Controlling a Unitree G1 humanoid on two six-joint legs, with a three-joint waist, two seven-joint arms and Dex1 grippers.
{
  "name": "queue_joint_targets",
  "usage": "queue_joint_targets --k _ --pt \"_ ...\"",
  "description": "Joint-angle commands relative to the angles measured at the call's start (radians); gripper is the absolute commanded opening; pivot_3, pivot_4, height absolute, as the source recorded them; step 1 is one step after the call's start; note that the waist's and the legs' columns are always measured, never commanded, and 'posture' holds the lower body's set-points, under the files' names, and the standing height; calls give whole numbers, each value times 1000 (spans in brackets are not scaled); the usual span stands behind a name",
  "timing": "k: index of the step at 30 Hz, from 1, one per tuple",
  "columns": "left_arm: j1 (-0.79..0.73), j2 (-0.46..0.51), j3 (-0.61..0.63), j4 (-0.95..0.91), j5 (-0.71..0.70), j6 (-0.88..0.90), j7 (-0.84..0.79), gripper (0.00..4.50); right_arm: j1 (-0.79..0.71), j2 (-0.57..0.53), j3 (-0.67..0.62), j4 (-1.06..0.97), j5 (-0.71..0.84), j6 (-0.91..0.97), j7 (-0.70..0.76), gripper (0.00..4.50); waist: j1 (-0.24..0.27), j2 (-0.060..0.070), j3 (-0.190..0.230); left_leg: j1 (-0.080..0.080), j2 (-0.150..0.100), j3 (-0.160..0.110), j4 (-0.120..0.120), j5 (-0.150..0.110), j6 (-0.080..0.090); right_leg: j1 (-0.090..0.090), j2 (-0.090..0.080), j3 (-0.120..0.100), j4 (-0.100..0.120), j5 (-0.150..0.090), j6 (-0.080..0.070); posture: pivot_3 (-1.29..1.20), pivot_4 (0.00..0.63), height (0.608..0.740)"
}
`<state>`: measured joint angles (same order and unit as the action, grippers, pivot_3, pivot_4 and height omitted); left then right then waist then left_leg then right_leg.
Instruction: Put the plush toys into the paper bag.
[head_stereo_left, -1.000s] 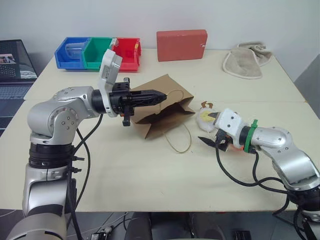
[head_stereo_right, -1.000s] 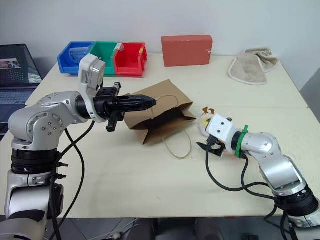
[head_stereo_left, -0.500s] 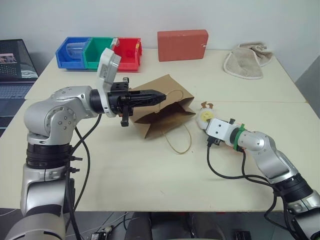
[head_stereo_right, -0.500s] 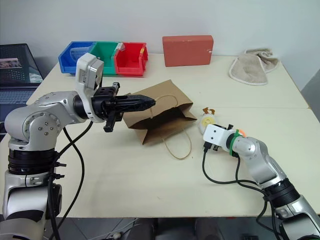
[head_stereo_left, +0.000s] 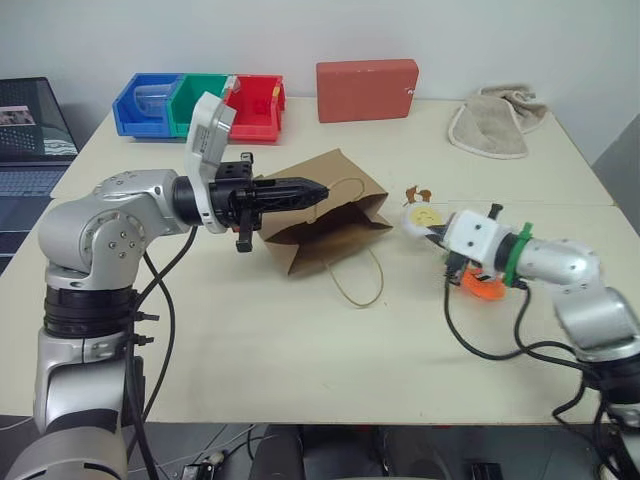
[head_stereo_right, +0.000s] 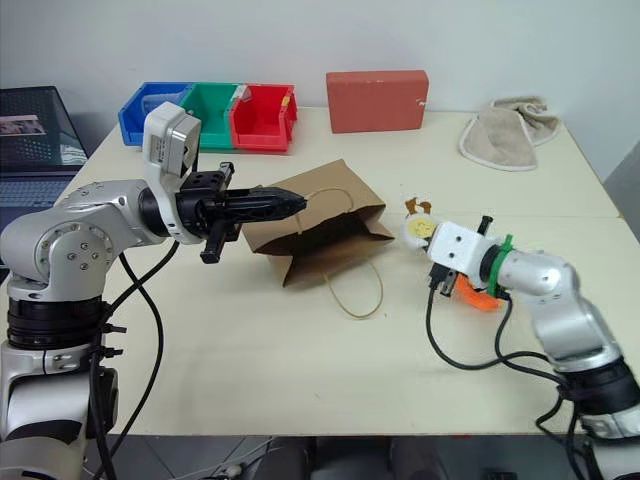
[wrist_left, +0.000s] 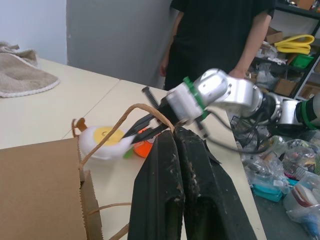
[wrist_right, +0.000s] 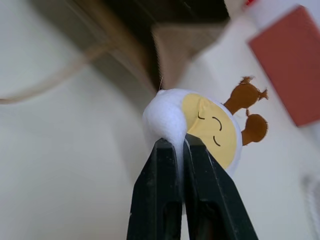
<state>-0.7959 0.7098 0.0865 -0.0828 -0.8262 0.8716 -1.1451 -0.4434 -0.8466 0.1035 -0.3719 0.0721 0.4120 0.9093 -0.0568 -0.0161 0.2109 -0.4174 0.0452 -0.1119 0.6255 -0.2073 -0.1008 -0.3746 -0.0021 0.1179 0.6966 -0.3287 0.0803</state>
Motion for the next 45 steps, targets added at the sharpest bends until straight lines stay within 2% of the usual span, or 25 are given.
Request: queue_joint_targets --k 1,4,7,11,17,25,29,31,34,38,42,45 --pt "-18 12 24 -20 -16 -7 -11 0 -34 -78 -85 -163 224 199 151 19 0 0 0 0 0 0 0 0 0 0 0 0 0 0 0 0 150 740" --pt "-27 16 20 -9 -10 -12 -20 0 -56 -68 -74 -231 332 301 161 19 -3 0 0 1 0 0 1 0 0 1 0 0 0 0 0 0 150 740" --pt "-31 17 20 -6 -9 -18 -28 0 -98 -5 -31 -242 349 359 95 19 -3 0 0 1 0 0 2 0 0 1 0 0 0 0 0 0 150 740" --pt "-25 19 20 -20 -17 -12 -33 0 -201 169 118 -133 250 361 -43 19 -7 0 0 1 0 1 2 0 0 0 0 1 0 0 0 0 150 740" --pt "-24 15 19 -23 -19 -12 -31 0 -320 346 270 64 123 304 -131 19 -3 0 0 -1 0 0 1 0 0 -2 0 0 1 0 0 0 150 740" --pt "-17 9 20 -28 -25 -11 -30 0 -413 518 319 281 5 223 -235 19 -2 0 0 -3 0 0 0 0 0 -4 0 0 1 0 0 0 150 740" --pt "-16 3 20 -30 -28 -11 -24 0 -403 549 305 321 -56 168 -289 1089 -3 0 0 -3 1 0 0 0 0 -5 0 0 2 0 0 0 150 740" --pt "-14 1 19 -31 -28 -12 -22 0 -393 550 301 313 -61 171 -286 1917 -1 0 0 -4 0 0 0 0 0 -5 0 -1 1 0 0 0 150 740" --pt "-11 0 15 -29 -23 -18 -22 0 -377 552 297 288 -58 188 -275 2890 -2 0 0 -4 0 0 0 0 0 -5 0 -1 1 0 0 0 150 740" --pt "-14 -8 11 -21 -13 -26 -14 0 -311 478 239 96 28 286 -193 4333 1 0 0 -4 0 0 0 0 0 -6 0 -1 1 0 0 0 150 740" --pt "-15 -13 12 -22 -13 -25 -10 0 -237 311 142 -129 160 380 -61 4333 2 0 0 -6 0 -1 1 0 0 -6 0 -2 1 0 0 0 150 740" --pt "-17 -14 11 -17 -10 -27 -9 0 -200 213 84 -210 230 412 -4 4333 1 0 0 -6 0 -2 1 0 0 -6 0 -2 1 0 0 0 150 740"
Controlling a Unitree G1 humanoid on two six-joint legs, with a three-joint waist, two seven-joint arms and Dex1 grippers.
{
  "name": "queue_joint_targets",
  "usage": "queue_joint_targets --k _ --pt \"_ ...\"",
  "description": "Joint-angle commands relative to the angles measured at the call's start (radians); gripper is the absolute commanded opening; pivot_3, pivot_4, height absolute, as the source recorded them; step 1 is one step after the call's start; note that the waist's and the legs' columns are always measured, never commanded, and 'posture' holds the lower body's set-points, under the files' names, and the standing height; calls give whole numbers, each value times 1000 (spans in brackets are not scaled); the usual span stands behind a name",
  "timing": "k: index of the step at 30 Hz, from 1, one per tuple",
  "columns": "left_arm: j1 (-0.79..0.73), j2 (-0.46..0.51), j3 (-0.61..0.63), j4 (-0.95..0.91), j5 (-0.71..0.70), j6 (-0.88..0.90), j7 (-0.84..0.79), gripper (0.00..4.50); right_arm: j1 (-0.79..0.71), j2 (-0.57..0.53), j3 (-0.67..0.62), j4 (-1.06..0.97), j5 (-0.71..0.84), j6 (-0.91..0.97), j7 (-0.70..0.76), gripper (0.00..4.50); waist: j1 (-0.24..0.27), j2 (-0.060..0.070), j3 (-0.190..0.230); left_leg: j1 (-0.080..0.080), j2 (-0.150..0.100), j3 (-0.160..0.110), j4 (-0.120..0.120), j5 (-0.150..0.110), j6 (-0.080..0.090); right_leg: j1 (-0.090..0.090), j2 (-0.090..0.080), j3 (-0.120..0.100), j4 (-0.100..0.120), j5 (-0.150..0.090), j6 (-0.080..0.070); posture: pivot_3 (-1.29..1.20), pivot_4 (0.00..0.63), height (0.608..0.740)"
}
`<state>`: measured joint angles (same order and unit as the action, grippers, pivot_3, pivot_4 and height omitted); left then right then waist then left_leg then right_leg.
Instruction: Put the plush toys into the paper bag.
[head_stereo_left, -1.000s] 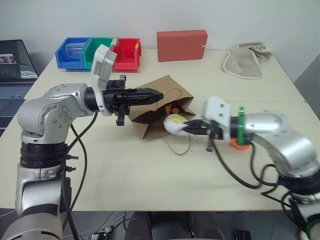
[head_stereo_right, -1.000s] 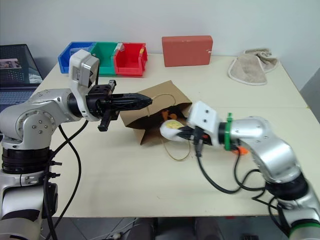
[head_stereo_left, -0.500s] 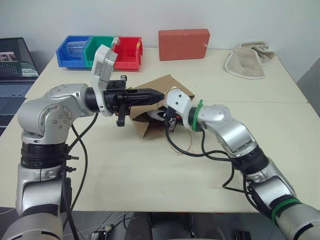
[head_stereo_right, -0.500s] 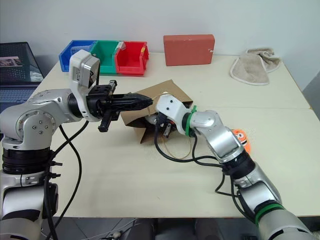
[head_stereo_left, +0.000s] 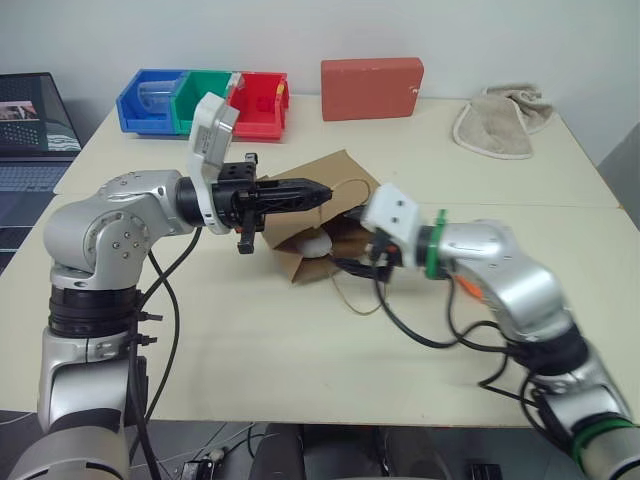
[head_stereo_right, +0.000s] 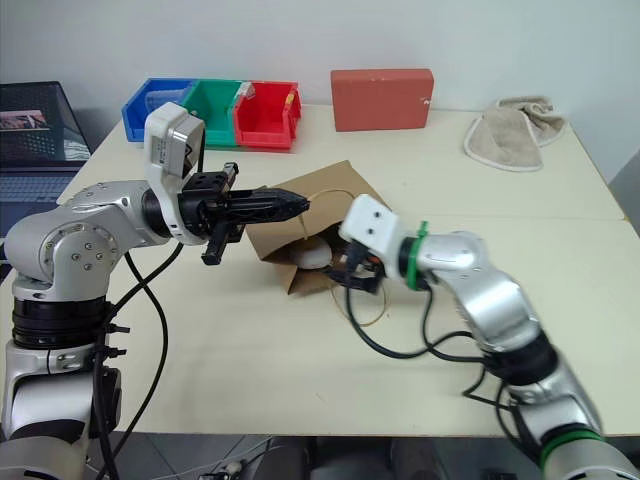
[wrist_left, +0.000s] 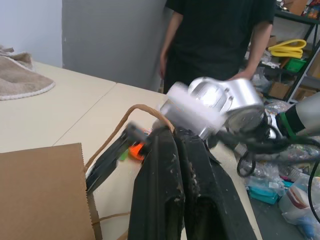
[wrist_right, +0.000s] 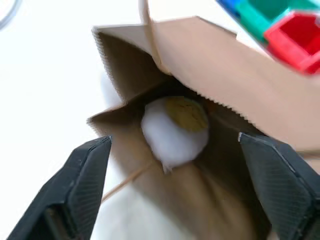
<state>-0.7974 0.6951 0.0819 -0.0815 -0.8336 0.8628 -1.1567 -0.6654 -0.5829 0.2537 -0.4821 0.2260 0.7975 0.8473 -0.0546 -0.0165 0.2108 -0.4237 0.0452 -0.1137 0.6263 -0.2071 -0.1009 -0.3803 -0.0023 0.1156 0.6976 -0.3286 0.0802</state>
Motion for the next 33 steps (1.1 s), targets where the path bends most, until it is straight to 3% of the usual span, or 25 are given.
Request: queue_joint_targets --k 1,5,10,17,29,33 --pt "-14 1 17 -21 -5 -16 4 0 33 -74 -84 -121 100 34 71 4333 -1 0 0 0 0 0 0 0 0 0 0 0 0 0 0 0 150 740" --pt "-12 -6 14 -17 0 -20 9 0 195 -318 -229 -164 144 13 192 4333 2 0 0 0 0 0 0 0 0 1 0 0 -1 0 0 0 150 740" --pt "-20 -8 5 -7 8 -23 2 0 361 -509 -177 51 -121 -263 131 4333 2 -1 0 0 -1 1 2 0 0 1 0 1 -1 0 0 0 150 740" --pt "-19 -2 8 -10 10 -20 2 0 403 -483 -148 208 -237 -386 68 4333 -8 -1 0 2 0 4 2 0 0 1 0 4 0 0 0 0 150 740" --pt "-22 7 18 -7 9 -16 7 0 378 -424 -162 271 -285 -463 70 173 -3 -1 0 3 0 4 2 0 0 2 0 4 0 0 0 0 150 740" --pt "-35 9 25 4 5 -14 8 0 355 -436 -171 279 -260 -504 118 16 -3 -1 0 5 0 4 2 0 0 4 0 4 0 0 0 0 150 740"
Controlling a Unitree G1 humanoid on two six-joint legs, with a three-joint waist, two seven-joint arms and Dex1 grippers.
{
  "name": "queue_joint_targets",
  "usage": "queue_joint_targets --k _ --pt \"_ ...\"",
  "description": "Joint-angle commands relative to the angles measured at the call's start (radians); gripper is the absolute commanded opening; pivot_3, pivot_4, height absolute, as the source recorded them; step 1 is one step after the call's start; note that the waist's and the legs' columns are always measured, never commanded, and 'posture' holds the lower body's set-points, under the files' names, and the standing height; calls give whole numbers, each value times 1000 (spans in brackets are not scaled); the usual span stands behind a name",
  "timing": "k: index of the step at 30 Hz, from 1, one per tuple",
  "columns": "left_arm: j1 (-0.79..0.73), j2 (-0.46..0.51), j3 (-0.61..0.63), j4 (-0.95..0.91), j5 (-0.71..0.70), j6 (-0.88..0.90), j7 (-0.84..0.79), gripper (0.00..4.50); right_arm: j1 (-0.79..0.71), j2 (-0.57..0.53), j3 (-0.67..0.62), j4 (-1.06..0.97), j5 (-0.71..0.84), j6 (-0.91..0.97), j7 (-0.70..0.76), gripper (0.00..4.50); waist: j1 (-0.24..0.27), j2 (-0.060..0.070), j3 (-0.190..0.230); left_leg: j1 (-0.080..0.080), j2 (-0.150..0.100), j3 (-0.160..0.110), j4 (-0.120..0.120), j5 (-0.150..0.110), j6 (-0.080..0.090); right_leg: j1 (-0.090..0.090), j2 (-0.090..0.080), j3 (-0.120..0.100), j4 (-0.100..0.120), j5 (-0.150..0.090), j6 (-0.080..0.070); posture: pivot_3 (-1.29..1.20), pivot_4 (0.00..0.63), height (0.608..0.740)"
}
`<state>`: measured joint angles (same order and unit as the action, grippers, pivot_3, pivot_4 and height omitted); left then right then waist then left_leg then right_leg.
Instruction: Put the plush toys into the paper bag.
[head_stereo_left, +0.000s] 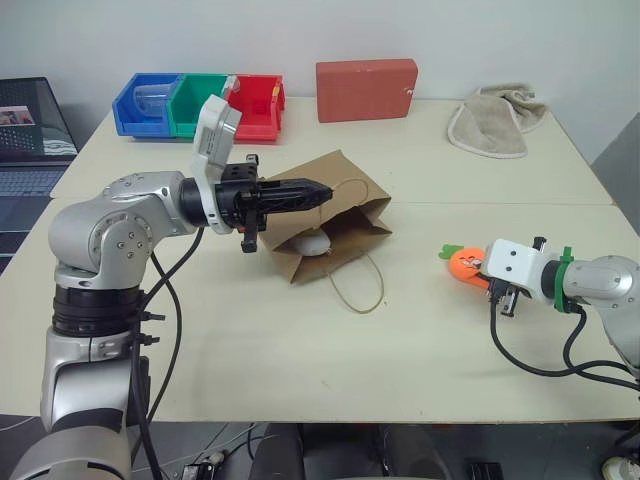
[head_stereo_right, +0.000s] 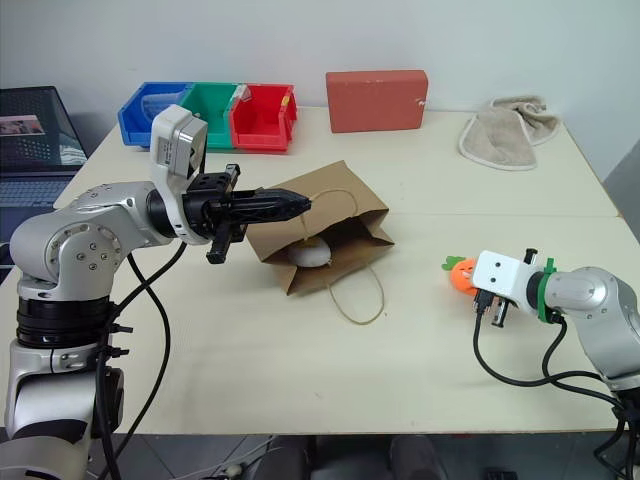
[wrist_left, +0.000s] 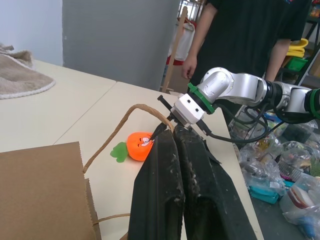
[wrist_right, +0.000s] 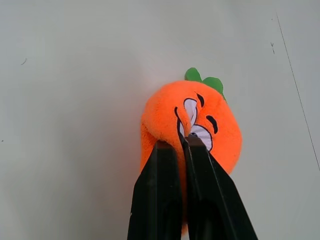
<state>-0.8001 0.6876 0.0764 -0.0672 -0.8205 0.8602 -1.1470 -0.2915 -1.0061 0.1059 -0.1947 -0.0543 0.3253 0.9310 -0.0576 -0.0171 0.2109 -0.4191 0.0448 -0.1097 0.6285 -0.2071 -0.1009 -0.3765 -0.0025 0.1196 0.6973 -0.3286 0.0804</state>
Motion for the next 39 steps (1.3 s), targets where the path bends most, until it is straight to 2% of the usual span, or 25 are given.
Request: queue_joint_targets --k 1,2,6,9,12,18,22,26,30,39 --pt "-33 16 30 -10 -8 -12 -2 0 -20 -12 -24 -7 21 -35 40 16 0 0 0 0 0 0 0 0 0 1 0 0 0 0 0 0 150 740" --pt "-35 16 32 -9 -9 -11 -1 0 -25 -11 -31 -20 38 -28 55 16 0 0 0 1 0 0 0 0 0 1 0 0 0 0 0 0 150 740" --pt "-36 18 39 -7 -17 -8 -6 0 -86 20 -71 -237 327 167 201 16 -6 0 0 2 1 0 -1 0 0 1 0 0 0 0 0 0 150 740" --pt "-32 25 40 -8 -20 -7 -18 0 -163 115 -24 -287 384 249 147 16 -7 0 0 2 1 -2 -1 0 0 2 1 -1 0 0 0 0 150 740" --pt "-33 29 42 -7 -21 -10 -24 0 -224 195 38 -272 345 276 83 16 -2 0 0 2 0 -2 0 0 0 3 0 -1 0 0 0 0 150 740" --pt "-31 30 46 -12 -26 -10 -32 0 -428 441 222 -28 92 193 -158 16 -3 0 0 2 1 -2 0 0 0 2 1 -1 1 0 0 0 150 740" --pt "-23 34 50 -18 -28 -10 -33 0 -510 573 266 103 3 200 -276 16 0 0 0 1 1 -2 -1 0 0 0 0 -2 1 0 0 0 150 740" --pt "-23 31 50 -16 -27 -13 -30 0 -534 628 279 161 -60 156 -327 16 1 0 0 -2 1 -3 -2 0 -1 -3 0 -3 1 0 0 0 150 740" --pt "-23 28 49 -10 -23 -17 -27 0 -521 637 266 137 -61 152 -316 1127 0 0 0 -4 0 -3 -2 0 -1 -4 0 -3 1 0 0 0 150 740" --pt "-23 12 32 11 2 -44 -19 0 -485 583 200 -71 37 271 -208 4400 0 0 0 -4 0 -3 -1 0 0 -4 0 -3 2 0 0 0 150 740"
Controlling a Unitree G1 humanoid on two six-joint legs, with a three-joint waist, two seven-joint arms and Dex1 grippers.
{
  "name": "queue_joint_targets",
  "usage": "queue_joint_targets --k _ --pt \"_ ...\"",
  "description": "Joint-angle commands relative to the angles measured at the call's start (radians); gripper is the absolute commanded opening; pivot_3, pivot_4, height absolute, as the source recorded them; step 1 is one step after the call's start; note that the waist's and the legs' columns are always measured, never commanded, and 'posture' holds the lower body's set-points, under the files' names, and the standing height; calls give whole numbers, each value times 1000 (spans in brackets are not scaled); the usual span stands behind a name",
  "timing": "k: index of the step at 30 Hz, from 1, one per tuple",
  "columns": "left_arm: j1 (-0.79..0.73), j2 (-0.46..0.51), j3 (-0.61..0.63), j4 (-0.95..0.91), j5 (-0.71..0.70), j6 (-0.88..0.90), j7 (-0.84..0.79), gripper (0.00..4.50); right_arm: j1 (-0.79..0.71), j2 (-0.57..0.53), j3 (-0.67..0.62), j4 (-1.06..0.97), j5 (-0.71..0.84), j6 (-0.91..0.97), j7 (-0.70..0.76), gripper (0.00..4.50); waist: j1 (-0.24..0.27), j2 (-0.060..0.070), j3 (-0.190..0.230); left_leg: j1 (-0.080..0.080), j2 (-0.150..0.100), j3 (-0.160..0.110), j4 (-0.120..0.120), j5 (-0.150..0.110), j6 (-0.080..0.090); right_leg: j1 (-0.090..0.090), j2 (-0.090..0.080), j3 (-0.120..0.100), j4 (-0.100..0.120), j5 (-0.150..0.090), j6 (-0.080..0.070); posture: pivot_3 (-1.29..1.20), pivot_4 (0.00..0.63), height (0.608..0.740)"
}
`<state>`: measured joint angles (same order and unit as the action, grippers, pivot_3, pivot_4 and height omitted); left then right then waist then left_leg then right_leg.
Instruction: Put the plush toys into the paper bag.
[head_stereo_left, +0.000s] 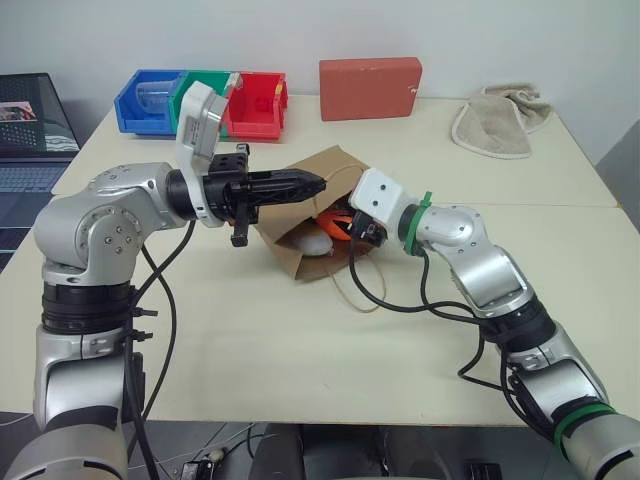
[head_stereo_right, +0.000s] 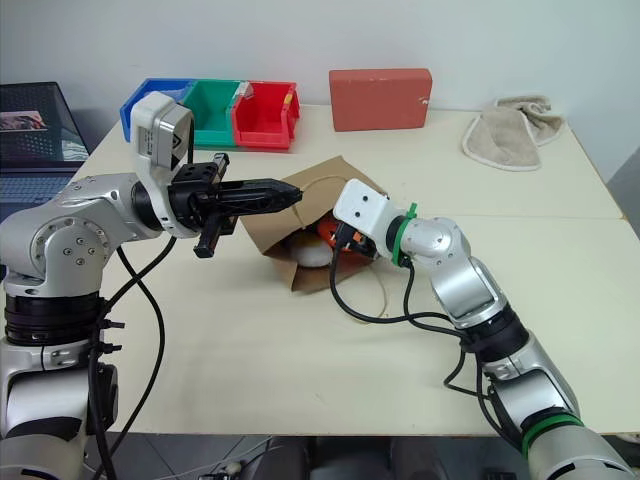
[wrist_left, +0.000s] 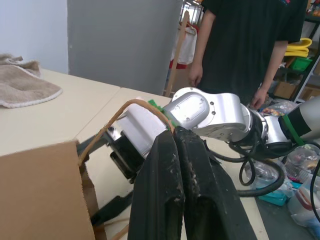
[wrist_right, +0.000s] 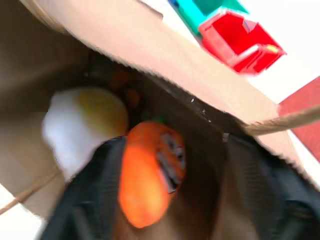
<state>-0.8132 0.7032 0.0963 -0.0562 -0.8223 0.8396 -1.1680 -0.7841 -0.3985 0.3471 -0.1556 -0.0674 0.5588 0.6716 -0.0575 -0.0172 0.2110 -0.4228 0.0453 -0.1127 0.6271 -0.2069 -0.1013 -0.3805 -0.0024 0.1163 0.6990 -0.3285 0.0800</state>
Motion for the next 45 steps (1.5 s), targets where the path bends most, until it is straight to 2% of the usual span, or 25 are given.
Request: queue_joint_targets --k 1,3,7,10,13,16,21,23,26,32,37,42,45 --pt "-14 -8 10 5 9 -28 5 0 17 -42 -56 -162 84 64 83 4454 0 0 0 0 0 0 0 0 0 0 0 0 0 0 0 0 150 740" --pt "-20 -15 7 13 16 -34 8 0 37 -74 -91 -249 153 122 134 4454 0 0 0 0 0 0 0 0 0 0 0 0 0 0 0 0 150 740" --pt "-29 -24 7 17 23 -38 18 0 142 -212 -207 -404 308 246 244 4454 5 0 0 -1 0 -1 0 0 0 1 0 -1 -1 0 0 0 150 740" --pt "-30 -24 9 16 20 -35 23 0 236 -262 -270 -437 367 273 246 4454 5 0 0 -1 0 -1 0 0 0 1 0 -1 -1 0 0 0 150 740" --pt "-31 -24 10 14 19 -34 26 0 327 -242 -277 -391 352 291 165 4454 -2 0 0 0 0 -1 1 0 0 1 0 -1 0 0 0 0 150 740" --pt "-34 -23 12 18 21 -33 29 0 379 -165 -227 -269 289 261 45 4454 -8 0 0 2 0 0 1 0 1 1 0 1 0 0 0 0 150 740" --pt "-41 -20 14 23 21 -32 32 0 353 -23 -206 -119 294 265 -43 4454 -10 0 0 2 0 1 1 0 0 1 1 2 0 0 0 0 150 740" --pt "-42 -20 14 23 22 -33 34 0 341 -1 -201 -80 295 276 -48 4454 -9 0 0 2 0 1 0 0 0 1 1 2 1 0 0 0 150 740" --pt "-42 -18 16 20 21 -30 38 0 329 8 -200 -71 311 289 -42 3858 -3 0 0 2 0 1 0 0 0 1 0 1 0 0 0 0 150 740" --pt "-38 -13 27 17 19 -31 53 0 328 -1 -211 -90 352 321 -21 1785 -2 0 0 2 0 1 0 0 0 1 0 1 0 0 0 0 150 740" --pt "-57 -19 39 50 34 -57 70 0 320 14 -273 -95 454 401 -3 44 -2 0 0 2 0 1 0 0 0 1 1 1 0 0 0 0 150 740" --pt "-95 -35 53 89 37 -76 95 0 281 -21 -398 -157 601 521 16 44 0 0 0 1 0 1 0 0 0 1 0 1 0 0 0 0 150 740" --pt "-136 -61 56 147 76 -131 130 0 226 -90 -518 -200 709 595 33 44 4 0 0 1 0 0 0 0 0 1 0 1 0 0 0 0 150 740"
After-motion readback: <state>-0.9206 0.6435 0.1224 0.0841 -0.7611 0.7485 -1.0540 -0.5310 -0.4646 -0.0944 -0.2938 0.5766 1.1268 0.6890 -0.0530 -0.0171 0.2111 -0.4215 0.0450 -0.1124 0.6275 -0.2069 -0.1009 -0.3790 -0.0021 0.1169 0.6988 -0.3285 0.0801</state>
